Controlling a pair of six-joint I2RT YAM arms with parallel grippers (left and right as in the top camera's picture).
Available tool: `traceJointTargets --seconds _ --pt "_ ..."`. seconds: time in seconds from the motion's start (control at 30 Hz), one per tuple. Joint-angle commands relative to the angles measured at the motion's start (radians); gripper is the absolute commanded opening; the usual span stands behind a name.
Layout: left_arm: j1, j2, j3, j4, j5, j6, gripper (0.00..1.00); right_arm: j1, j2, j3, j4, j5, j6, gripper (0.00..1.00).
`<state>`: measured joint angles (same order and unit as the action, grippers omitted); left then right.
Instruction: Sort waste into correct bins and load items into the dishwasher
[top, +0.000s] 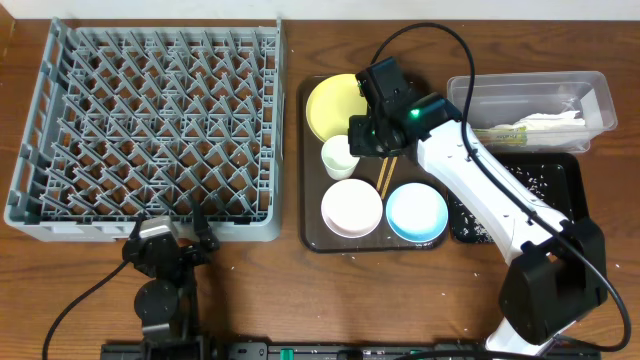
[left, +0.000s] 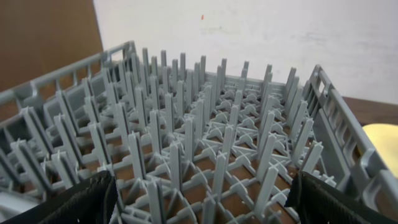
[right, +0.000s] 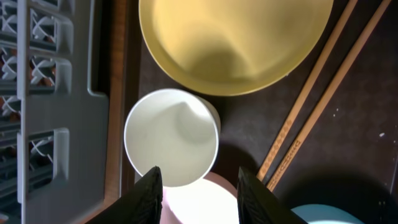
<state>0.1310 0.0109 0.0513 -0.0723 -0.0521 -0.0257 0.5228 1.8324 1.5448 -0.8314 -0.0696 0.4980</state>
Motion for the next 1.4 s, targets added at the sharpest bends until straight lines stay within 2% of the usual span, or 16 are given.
traceJointTargets --seconds 0.0,0.2,0.5,0.6,0.67,0.8,1.03,1.2,1.37 --pt "0.006 0.015 0.111 -0.016 -0.008 -0.126 0.92 -0.006 0.003 0.007 0.013 0.021 0.018 0.37" --pt "0.006 0.166 0.346 -0.132 -0.005 -0.134 0.92 -0.006 0.008 0.007 0.016 0.036 0.018 0.37" --pt "0.006 0.476 0.715 -0.331 0.146 -0.134 0.92 -0.006 0.076 0.007 0.01 0.035 0.022 0.35" --pt "0.006 0.545 0.802 -0.382 0.193 -0.135 0.92 -0.006 0.106 0.007 0.012 0.035 0.021 0.31" --pt "0.006 0.582 0.846 -0.422 0.221 -0.173 0.92 -0.005 0.134 0.007 0.013 0.034 0.021 0.3" --pt "0.006 0.616 0.856 -0.465 0.31 -0.22 0.92 -0.005 0.182 0.007 0.018 0.027 0.021 0.28" --pt "0.006 0.662 0.856 -0.607 0.335 -0.22 0.92 -0.005 0.209 0.007 0.043 0.011 0.021 0.02" --pt "0.006 0.691 0.855 -0.634 0.332 -0.22 0.92 -0.012 0.187 0.008 0.043 -0.024 0.021 0.01" --pt "0.006 0.712 0.855 -0.64 0.336 -0.22 0.92 -0.075 0.087 0.015 0.038 -0.12 0.009 0.01"
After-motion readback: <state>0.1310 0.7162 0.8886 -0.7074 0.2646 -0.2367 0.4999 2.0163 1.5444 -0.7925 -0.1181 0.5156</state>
